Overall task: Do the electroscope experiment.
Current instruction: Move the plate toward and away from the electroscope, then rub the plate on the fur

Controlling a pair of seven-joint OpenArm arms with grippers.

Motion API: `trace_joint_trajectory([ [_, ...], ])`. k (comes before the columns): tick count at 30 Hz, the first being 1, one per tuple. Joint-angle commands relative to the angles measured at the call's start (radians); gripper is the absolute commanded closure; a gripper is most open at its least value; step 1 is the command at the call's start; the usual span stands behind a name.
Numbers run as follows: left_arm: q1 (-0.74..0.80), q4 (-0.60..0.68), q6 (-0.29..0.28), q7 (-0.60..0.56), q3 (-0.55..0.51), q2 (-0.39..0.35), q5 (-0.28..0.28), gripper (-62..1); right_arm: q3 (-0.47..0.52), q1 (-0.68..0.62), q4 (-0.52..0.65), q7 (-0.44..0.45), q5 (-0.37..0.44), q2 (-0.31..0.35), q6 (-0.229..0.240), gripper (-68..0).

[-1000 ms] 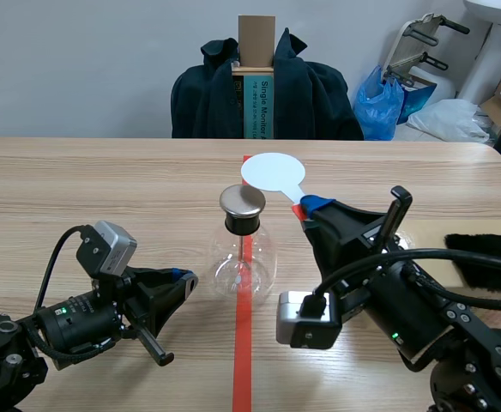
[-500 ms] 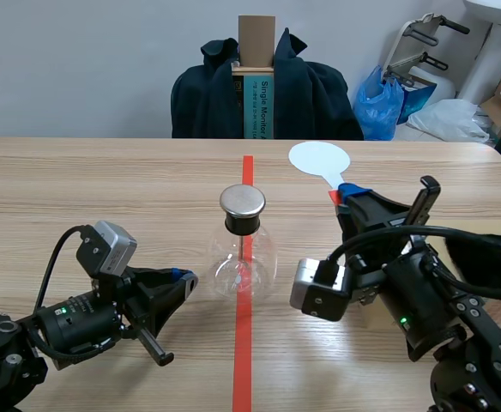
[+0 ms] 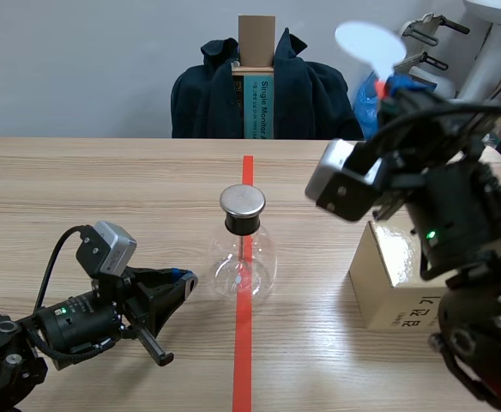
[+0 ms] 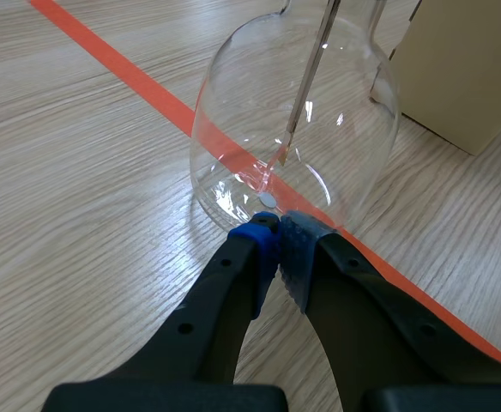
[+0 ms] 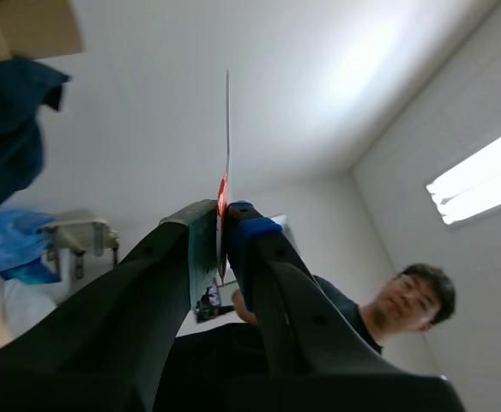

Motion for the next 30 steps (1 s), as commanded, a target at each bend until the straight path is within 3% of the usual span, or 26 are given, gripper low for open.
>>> trace_joint_trajectory([
  [1,-0.005,0.023,-0.009,-0.019,-0.008,-0.008,-0.007,-4.1,0.031,-0.001,0.06,-0.007,0.0,0.023,-0.014,-0.7],
  [8,0.017,0.061,-0.034,-0.021,-0.014,-0.099,-0.014,-5.7,0.119,-0.113,0.256,-0.011,0.0,0.103,-0.011,-0.7],
  [15,0.156,0.251,-0.121,-0.021,-0.119,-0.23,-0.025,-25.4,0.222,-0.288,0.361,-0.014,0.002,0.13,-0.031,-0.7],
  [19,0.28,0.387,-0.122,-0.022,-0.208,-0.298,-0.068,-41.5,0.269,-0.372,0.379,-0.014,0.008,0.13,-0.126,-0.7],
  [24,0.448,0.55,-0.123,-0.055,-0.326,-0.353,-0.075,-62.2,0.302,-0.471,0.378,-0.038,0.006,0.13,-0.132,-0.7],
  [30,0.656,0.706,-0.122,-0.074,-0.456,-0.383,-0.087,-62.3,0.334,-0.579,0.323,-0.066,-0.008,0.124,-0.132,-0.7],
])
